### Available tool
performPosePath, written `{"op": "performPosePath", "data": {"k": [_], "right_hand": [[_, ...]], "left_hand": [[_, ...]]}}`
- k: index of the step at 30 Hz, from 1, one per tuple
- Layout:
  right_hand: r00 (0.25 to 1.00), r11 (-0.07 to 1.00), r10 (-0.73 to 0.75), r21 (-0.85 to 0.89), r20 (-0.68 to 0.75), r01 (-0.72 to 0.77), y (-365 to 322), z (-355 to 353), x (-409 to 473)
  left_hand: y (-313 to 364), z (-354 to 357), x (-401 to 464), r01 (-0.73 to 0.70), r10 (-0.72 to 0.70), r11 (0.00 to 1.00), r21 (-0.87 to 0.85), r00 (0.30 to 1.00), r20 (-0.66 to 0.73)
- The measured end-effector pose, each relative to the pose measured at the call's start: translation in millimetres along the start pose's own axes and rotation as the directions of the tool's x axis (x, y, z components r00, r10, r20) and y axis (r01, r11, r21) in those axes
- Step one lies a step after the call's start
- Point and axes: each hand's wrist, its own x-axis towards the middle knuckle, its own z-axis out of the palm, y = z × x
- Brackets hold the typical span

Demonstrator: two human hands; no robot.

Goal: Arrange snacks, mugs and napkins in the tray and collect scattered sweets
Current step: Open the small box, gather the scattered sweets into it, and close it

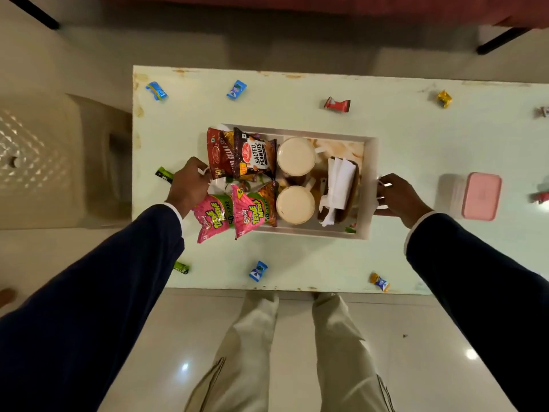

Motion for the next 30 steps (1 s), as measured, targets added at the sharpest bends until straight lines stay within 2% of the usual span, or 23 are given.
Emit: {"op": "performPosePath", "data": {"k": [7,11,14,17,21,25,30], "right_hand": [[0.996,0.997,-0.059,-0.051,-0.06,0.056,6.6,-0.6,2.1],[0.95,0.925,-0.262,-0.324,-0.17,0.198,9.2,-6.7,-13.2],[0.933,0.867,-0.333,-0.435,-0.139,0.245,13.9,-20.0,-41.0],[0.923,0.829,-0.367,-0.491,-0.119,0.266,15.5,-43.2,-74.6],[0.913,0.809,-0.389,-0.521,-0.124,0.274,21.5,-83.3,-102.8],[0.885,0.699,-0.45,-0.662,-0.116,0.268,40.1,-128.7,-100.2],[0.834,0.584,-0.534,-0.774,-0.14,0.244,67.1,-181.5,-76.3]], "left_hand": [[15.2,-6.5,-15.0,0.03,-0.032,0.994,0.107,0.999,0.022],[33.4,-5.3,-47.2,-0.018,0.062,0.982,0.187,0.971,-0.231],[53.7,-2.8,-76.0,-0.158,0.187,0.981,0.11,0.917,-0.352],[85.1,11.5,-107.1,-0.418,0.392,0.907,-0.057,0.885,-0.252],[137.4,48.6,-135.9,-0.633,0.628,0.769,-0.094,0.774,-0.077],[179.5,102.7,-158.1,-0.658,0.67,0.732,-0.177,0.742,0.012],[217.3,190.7,-190.6,-0.566,0.595,0.797,-0.211,0.795,0.117]]}}
